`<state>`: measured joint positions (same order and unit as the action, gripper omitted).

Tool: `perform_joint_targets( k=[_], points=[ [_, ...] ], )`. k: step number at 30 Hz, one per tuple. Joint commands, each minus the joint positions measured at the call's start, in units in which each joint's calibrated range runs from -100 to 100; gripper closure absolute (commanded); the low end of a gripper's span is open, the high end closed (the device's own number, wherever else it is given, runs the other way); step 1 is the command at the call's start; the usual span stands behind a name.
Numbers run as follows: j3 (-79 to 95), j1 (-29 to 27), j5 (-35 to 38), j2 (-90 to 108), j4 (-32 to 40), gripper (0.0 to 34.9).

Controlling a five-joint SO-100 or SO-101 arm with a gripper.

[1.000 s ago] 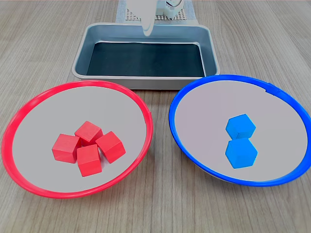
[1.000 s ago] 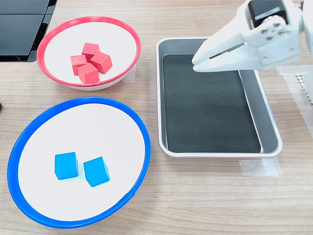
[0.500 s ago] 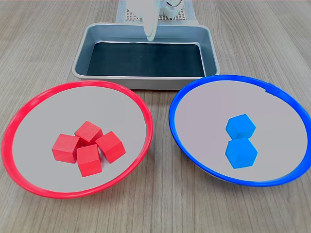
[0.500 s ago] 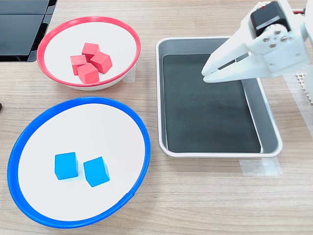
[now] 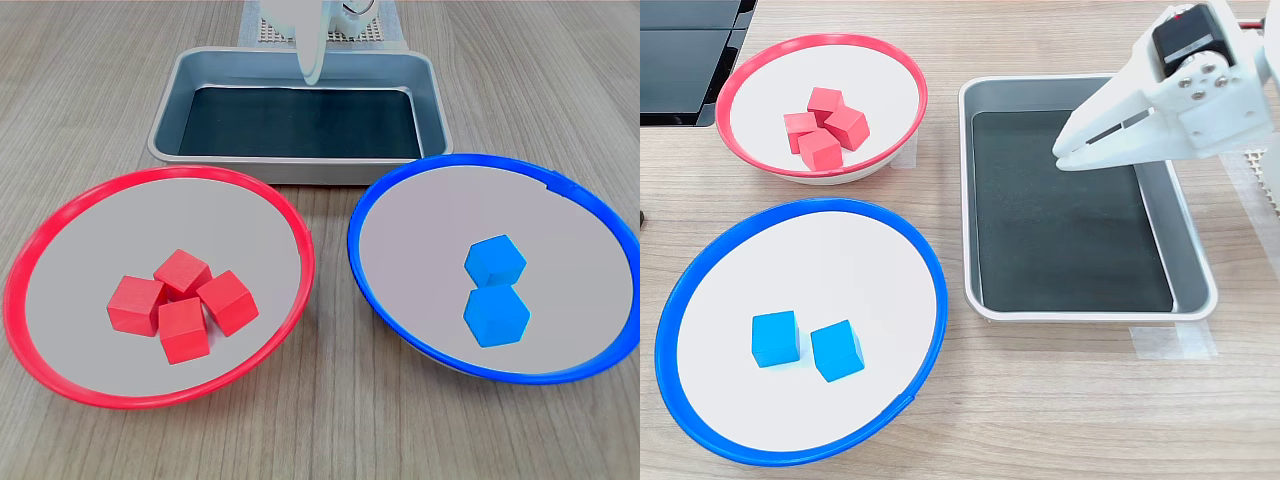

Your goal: Resolve any anomalies and move all blocks to matching dishes

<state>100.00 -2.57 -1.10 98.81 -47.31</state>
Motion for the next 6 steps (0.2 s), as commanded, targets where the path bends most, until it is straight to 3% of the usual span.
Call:
perform_joint_targets(
  k=[1,6],
  points=[
    [0.00,0.26,0.24,0.26,-0.11,34.6],
    [0.00,0.26,0.24,0.26,-0.11,34.6]
  ],
)
